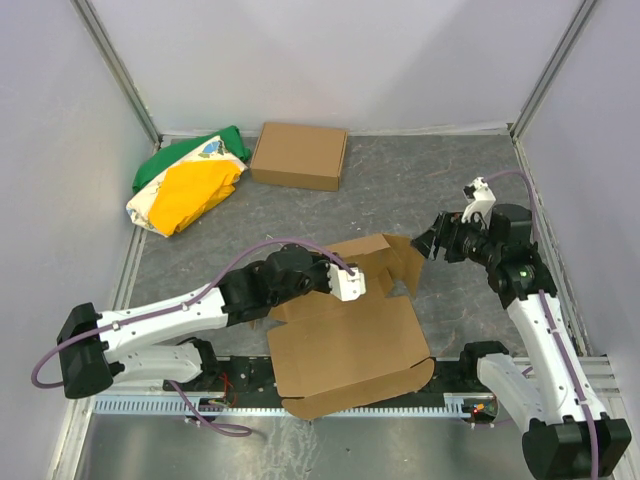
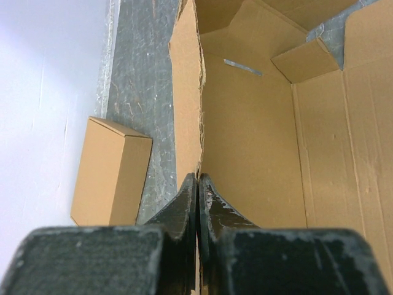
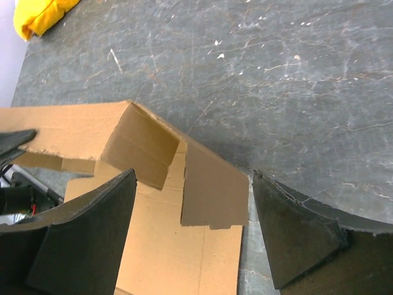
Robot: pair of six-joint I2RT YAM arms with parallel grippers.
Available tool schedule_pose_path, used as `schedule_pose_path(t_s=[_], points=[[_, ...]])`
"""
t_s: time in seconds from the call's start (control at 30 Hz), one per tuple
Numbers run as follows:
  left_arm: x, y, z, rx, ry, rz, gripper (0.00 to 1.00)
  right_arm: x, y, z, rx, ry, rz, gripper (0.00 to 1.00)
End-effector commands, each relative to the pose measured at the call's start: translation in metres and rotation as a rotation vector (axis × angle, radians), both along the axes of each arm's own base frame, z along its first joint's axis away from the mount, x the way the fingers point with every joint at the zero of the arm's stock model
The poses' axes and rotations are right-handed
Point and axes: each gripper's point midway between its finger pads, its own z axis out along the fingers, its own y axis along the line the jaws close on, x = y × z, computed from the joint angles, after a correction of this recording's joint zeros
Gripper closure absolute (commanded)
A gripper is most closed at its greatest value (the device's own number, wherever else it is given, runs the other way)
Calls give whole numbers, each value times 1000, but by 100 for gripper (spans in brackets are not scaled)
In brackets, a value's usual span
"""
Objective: Fold the paper box
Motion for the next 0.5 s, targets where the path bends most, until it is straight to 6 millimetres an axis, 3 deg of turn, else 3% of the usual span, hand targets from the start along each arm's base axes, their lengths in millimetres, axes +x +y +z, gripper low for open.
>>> schedule_pose_path(t_s=[0.0,0.23,0.47], points=[[-7,4,-16,71,46,-6,97,-13,12,12,29,-10,97,16],[-8,0,-7,45,56,20,97,-32,16,13,36,5,117,19],[-15,-2,-9,37,64,19,97,-14,-4,-2,-32,-11,-31,32]])
